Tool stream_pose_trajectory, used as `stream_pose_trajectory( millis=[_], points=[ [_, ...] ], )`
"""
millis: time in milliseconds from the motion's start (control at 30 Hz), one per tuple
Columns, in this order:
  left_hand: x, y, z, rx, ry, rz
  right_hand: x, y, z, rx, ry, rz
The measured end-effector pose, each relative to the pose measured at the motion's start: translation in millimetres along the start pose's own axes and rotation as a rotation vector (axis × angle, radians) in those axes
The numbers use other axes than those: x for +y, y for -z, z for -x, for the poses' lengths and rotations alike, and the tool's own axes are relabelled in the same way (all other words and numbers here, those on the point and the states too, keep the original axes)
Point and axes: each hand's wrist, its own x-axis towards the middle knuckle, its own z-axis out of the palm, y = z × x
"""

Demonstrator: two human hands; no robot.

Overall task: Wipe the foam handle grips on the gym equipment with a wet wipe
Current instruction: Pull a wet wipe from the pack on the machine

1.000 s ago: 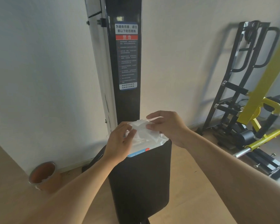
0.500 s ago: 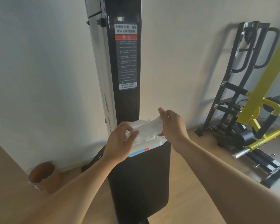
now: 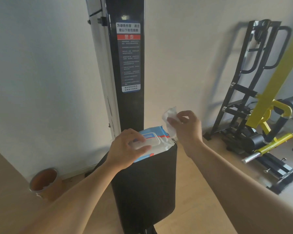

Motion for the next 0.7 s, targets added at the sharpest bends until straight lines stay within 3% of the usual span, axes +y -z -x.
stream_pose_trajectory(
  millis=[133,333,500,700],
  points=[
    [4,-3,1,0.034,-0.051,-0.108,13,-7,11,-0.137,0.060,0.100],
    [10,0,3,0.112,-0.131,-0.046,13,1,18,-0.168,0.032,-0.031],
    [13,7,1,0.106,0.069,0.119,11,11,23,-0.162,0.011,-0.156],
    [22,12,2,0.132,0.137,0.182,4,26,31,-0.114,0.001,-0.300]
  ],
)
